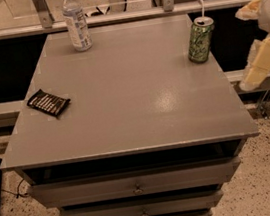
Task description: Move green can near blue plastic bottle
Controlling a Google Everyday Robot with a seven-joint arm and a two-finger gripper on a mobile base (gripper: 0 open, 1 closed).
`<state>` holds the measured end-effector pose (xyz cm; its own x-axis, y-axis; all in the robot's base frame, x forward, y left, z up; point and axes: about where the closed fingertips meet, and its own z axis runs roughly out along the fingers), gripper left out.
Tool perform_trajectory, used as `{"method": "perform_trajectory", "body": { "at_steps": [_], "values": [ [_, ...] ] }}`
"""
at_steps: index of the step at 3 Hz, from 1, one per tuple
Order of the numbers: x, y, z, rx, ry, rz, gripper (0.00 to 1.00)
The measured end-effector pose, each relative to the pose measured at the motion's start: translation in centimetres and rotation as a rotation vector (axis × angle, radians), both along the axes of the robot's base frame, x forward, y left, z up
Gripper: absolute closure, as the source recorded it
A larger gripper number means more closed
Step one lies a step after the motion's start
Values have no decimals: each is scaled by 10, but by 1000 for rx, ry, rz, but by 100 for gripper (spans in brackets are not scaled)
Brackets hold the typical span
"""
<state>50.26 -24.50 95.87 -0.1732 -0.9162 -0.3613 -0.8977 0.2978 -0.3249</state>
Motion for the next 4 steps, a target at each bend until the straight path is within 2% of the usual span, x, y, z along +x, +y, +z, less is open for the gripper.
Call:
{"method": "perform_trajectory", "body": {
  "at_steps": [1, 2, 3, 4],
  "values": [
    [65, -10, -8, 90, -119, 1, 0],
    [122, -19, -12, 129, -204, -10, 0],
    [171, -28, -14, 197, -260, -53, 0],
    [196, -29, -20, 330, -279, -103, 0]
  ]
}}
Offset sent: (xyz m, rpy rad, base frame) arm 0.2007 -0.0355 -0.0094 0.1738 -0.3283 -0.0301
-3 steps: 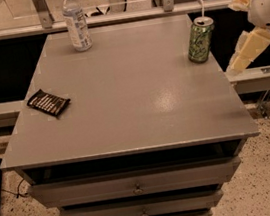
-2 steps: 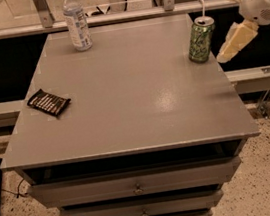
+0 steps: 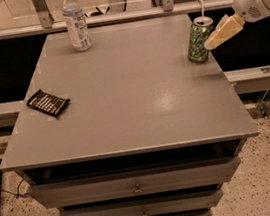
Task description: Move green can near blue plastic bottle
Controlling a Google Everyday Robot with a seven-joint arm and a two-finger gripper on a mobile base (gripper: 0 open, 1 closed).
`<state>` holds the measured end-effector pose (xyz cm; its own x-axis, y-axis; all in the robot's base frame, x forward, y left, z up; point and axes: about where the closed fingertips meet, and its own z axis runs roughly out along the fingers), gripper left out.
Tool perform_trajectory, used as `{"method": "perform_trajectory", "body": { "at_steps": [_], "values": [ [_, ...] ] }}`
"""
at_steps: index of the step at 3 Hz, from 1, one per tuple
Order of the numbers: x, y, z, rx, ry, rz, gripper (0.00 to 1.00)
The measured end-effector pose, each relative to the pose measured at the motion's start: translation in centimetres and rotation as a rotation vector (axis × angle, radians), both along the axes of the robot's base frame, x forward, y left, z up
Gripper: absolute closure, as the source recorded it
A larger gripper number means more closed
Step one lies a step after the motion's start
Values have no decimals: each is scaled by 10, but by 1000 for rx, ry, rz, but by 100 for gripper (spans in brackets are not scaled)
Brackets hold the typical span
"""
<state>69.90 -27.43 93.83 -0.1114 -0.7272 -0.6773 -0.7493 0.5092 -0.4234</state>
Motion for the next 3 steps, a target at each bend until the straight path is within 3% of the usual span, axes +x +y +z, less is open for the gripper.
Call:
{"method": "perform_trajectory", "body": {
  "at_steps": [1, 2, 3],
  "values": [
    [15, 12, -4, 163, -10, 3, 0],
    [20, 29, -9, 263, 3, 22, 0],
    [18, 31, -22, 325, 32, 7, 0]
  ]
}}
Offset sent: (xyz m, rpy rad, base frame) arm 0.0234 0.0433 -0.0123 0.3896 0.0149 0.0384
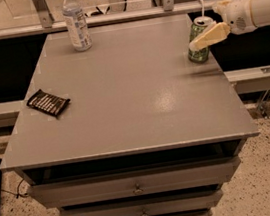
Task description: Move green can near blue plastic bottle
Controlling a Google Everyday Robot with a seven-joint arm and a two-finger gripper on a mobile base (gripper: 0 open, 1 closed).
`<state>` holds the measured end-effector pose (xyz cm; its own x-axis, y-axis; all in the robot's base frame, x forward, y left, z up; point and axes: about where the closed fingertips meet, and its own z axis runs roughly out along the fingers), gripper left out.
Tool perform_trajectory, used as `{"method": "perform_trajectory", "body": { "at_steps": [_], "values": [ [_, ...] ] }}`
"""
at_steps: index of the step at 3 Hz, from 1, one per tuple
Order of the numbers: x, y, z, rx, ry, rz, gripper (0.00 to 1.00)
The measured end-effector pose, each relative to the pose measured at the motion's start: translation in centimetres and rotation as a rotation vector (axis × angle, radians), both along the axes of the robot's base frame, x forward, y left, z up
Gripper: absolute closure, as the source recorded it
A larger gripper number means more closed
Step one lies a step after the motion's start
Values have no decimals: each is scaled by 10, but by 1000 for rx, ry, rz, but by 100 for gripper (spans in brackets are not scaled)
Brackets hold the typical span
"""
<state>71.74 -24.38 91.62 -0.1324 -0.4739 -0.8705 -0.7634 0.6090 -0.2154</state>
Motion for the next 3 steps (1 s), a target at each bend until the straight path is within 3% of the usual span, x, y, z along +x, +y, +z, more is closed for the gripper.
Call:
{"method": "perform_trajectory", "body": {
  "at_steps": [1, 3],
  "values": [
    [-4, -11, -14, 28, 28, -30, 0],
    [-11, -15, -29, 102, 51, -37, 42]
  ]
}}
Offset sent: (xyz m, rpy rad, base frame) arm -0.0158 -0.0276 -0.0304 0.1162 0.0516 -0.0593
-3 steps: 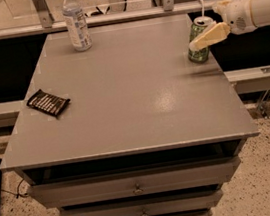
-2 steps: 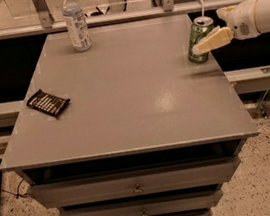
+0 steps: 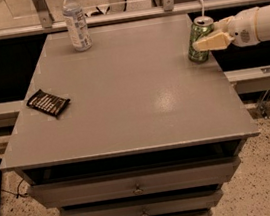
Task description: Move green can near blue plastic bottle
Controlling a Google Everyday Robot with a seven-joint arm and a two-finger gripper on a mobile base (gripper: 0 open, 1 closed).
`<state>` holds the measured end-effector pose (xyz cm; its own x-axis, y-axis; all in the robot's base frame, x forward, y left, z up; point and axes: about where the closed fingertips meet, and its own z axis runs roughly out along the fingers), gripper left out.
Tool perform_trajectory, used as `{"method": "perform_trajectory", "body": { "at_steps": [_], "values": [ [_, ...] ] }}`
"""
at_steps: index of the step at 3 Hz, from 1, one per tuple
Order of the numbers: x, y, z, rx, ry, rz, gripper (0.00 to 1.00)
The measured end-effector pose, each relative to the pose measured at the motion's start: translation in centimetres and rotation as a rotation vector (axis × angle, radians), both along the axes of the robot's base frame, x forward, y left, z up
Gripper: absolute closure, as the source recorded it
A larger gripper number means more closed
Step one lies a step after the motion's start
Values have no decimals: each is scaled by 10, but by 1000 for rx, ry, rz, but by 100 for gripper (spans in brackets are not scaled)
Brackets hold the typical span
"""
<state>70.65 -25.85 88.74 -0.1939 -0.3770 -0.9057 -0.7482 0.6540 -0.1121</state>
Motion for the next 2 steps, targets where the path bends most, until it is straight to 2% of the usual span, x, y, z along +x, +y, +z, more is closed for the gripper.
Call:
{"method": "perform_trajectory", "body": {
  "at_steps": [1, 2],
  "values": [
    [0, 6, 1, 38, 4, 12, 65],
    [8, 32, 16, 74, -24, 65, 88]
  ]
}}
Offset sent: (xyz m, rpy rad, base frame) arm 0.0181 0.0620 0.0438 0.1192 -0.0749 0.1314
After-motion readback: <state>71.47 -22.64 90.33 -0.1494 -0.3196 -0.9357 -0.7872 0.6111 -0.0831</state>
